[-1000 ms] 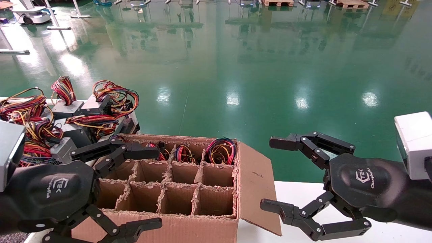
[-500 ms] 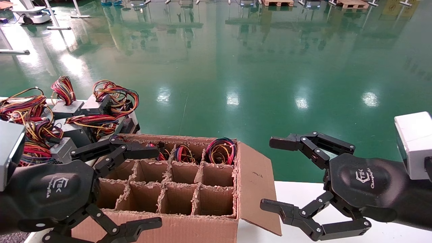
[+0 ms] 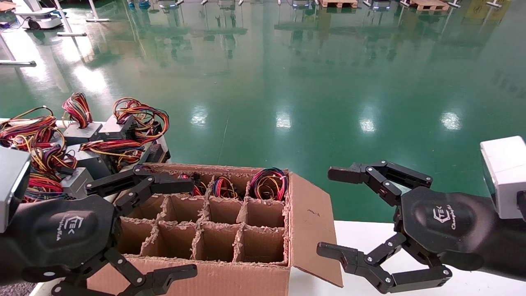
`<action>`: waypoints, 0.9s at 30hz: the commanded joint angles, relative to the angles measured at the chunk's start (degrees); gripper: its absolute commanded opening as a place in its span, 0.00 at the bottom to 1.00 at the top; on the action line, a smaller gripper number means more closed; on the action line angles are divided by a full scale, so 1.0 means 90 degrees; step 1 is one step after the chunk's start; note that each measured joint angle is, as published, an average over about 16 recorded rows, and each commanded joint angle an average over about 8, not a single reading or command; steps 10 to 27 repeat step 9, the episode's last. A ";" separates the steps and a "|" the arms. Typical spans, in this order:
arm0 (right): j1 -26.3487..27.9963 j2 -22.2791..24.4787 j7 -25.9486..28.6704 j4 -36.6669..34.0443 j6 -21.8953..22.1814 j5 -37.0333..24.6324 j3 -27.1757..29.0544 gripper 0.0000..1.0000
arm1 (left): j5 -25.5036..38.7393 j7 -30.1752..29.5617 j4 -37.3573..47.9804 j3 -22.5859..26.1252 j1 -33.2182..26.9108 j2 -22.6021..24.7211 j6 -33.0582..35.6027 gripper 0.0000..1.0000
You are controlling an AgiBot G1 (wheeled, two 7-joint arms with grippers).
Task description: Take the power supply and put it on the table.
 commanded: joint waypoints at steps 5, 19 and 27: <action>0.0000 0.0000 0.0000 0.0000 0.0000 0.0000 0.0000 1.00 | 0.0000 0.0000 0.0000 0.0000 0.0000 0.0000 0.0000 1.00; 0.0000 0.0000 0.0000 0.0000 0.0000 0.0000 0.0000 1.00 | 0.0000 0.0000 0.0000 0.0000 0.0000 0.0000 0.0000 1.00; 0.0000 0.0000 0.0000 0.0000 0.0000 0.0000 0.0000 1.00 | 0.0000 0.0000 0.0000 0.0000 0.0000 0.0000 0.0000 1.00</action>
